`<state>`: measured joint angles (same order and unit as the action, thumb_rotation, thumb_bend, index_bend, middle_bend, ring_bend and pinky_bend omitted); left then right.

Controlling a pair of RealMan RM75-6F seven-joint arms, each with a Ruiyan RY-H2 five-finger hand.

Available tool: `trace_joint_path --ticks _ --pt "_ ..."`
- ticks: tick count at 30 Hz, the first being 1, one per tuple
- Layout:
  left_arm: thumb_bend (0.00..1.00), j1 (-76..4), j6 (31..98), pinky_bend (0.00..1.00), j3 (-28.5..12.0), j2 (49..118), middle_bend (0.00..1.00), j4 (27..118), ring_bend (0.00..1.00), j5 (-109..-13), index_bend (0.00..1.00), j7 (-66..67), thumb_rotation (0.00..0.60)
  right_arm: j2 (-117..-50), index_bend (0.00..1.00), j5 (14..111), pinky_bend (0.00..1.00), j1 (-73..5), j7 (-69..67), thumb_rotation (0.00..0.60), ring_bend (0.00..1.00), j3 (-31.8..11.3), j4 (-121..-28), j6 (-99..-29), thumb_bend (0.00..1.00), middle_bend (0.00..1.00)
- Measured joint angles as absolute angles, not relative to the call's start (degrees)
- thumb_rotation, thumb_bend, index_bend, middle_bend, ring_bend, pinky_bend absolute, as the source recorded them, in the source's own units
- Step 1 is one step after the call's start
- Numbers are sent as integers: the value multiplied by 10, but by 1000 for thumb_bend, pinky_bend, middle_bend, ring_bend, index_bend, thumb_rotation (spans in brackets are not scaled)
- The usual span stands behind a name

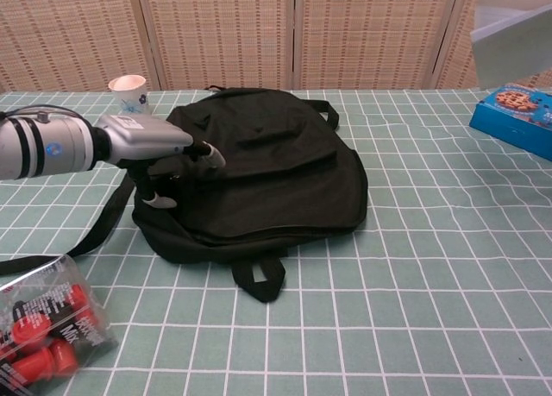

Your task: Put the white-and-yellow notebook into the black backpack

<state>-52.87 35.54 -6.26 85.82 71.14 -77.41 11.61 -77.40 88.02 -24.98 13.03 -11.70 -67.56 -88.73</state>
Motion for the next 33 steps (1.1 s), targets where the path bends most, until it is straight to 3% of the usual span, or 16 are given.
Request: trace_joint_path --ticks 9,17,33 --pt "140 -530 345 128 -56 829 120 773 176 -729 93 144 600 -773 742 879 212 -242 127 600 184 -117 -679 -893 365 348" --pt "140 -524 387 128 -52 818 120 841 176 -734 93 155 600 -773 742 877 212 -238 119 600 184 -119 -678 -894 365 348" --pt "140 -549 375 128 -50 848 120 833 171 -667 81 209 600 -768 742 879 211 -232 113 600 184 -119 -683 -898 365 348"
